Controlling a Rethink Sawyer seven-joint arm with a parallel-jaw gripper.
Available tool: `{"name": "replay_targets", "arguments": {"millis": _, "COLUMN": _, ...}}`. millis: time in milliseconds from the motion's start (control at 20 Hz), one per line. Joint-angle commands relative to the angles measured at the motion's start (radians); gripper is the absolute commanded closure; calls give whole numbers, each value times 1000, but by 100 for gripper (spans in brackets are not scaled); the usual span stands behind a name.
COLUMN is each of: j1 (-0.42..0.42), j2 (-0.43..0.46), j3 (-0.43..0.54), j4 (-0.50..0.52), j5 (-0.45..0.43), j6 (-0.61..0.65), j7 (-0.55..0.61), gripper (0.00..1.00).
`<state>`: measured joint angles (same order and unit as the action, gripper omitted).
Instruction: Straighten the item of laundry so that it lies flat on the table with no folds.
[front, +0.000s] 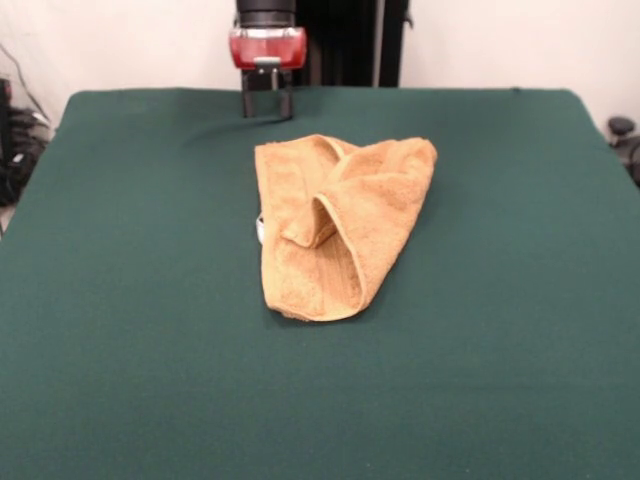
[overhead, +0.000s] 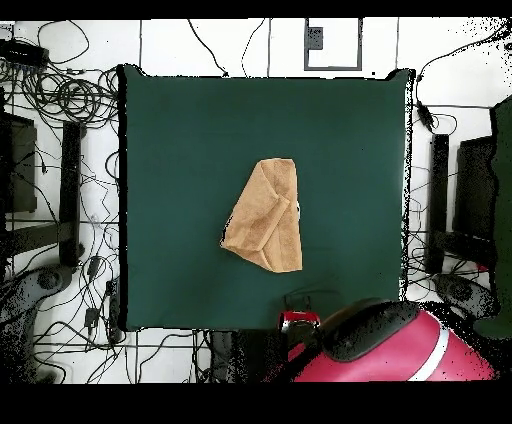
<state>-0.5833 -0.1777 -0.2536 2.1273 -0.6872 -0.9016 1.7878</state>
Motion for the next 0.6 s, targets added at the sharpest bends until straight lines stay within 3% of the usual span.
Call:
{"name": "replay_targets", "arguments": {"millis": 50, "j1": 66, "j2": 230, "j3": 349, "j4": -410, "j5": 114, "j6": -153, "j7": 204, "gripper": 0}}
{"name": "replay_targets", "arguments": {"millis": 150, "j1": 75, "j2": 236, "j3": 342, "j4": -426, "j5": 120, "j6": -164, "j7": 192, "gripper": 0}}
{"name": "replay_targets", "arguments": {"millis": 300, "j1": 120, "j2": 251, "j3": 290, "j4": -416, "j5": 222, "j6": -256, "j7": 111, "gripper": 0}}
{"name": "replay_targets", "arguments": {"millis": 450, "j1": 150, "j2": 252, "j3": 250, "j4": -412, "j5": 252, "j6": -321, "j7": 48, "gripper": 0}}
{"name": "replay_targets", "arguments": {"millis": 600, "j1": 151, "j2": 286, "j3": 232, "j4": -448, "j5": 220, "j6": -533, "j7": -29, "gripper": 0}}
